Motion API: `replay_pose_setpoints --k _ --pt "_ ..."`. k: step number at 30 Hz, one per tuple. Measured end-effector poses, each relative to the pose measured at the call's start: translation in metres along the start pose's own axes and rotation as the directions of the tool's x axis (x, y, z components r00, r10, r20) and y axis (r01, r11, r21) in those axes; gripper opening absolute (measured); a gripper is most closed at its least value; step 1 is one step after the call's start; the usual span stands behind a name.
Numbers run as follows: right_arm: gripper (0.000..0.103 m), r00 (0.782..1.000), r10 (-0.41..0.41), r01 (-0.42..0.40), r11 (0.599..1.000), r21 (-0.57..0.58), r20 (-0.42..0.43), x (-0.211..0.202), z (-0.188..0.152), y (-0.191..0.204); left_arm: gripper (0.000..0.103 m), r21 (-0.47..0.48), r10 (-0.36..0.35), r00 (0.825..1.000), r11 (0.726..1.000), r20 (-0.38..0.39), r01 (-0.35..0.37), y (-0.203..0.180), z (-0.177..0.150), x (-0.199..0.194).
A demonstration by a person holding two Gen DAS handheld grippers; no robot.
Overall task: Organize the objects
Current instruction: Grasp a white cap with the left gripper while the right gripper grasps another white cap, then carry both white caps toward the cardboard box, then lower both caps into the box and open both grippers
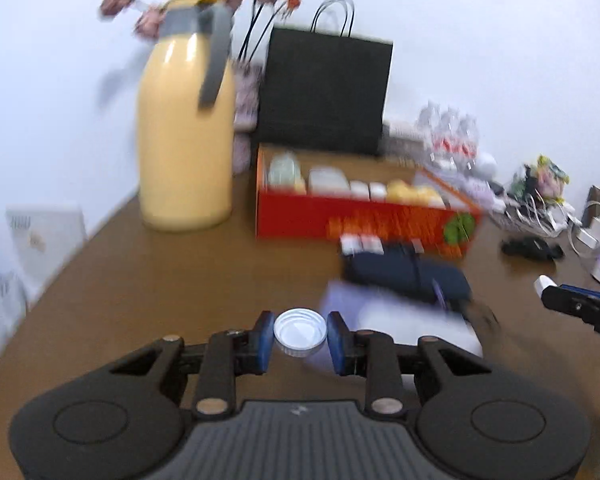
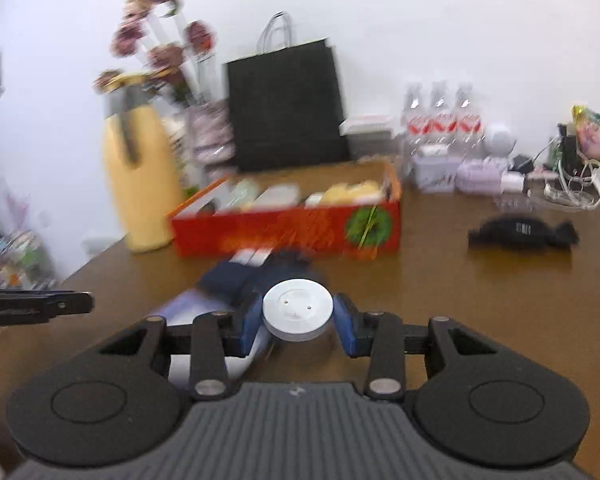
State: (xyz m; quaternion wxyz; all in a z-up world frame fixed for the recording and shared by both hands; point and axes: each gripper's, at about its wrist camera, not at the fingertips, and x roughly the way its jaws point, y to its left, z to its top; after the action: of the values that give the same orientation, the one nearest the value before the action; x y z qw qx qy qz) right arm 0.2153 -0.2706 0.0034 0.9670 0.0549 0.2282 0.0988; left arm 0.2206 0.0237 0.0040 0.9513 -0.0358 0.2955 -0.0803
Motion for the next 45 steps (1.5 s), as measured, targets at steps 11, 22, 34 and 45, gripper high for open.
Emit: replay_pose_setpoints --k 11,22,34,45 --pt "0.040 0.998 -0.041 0.038 0.998 -0.041 -0.057 -0.074 -0.044 0.017 0.027 0.087 -0.037 0.997 0.996 0.066 0.031 -0.039 -0.026 -0.065" --pt "0.040 0.995 -0.099 0.098 0.995 -0.035 -0.031 -0.074 -0.037 0.008 0.027 0.131 -0.089 0.995 0.988 0.047 0.082 -0.061 -0.005 -0.040" --pt "0.040 0.993 -0.025 0.027 1.000 -0.014 0.113 0.038 0.110 -0.043 0.027 0.132 -0.135 0.989 0.983 0.067 0.125 -0.029 0.137 0.057" --pt "0.040 0.982 0.032 -0.036 0.999 -0.019 -0.185 0.277 0.208 -0.042 0.027 0.156 0.012 0.989 0.988 -0.145 0.011 -0.024 0.223 0.243"
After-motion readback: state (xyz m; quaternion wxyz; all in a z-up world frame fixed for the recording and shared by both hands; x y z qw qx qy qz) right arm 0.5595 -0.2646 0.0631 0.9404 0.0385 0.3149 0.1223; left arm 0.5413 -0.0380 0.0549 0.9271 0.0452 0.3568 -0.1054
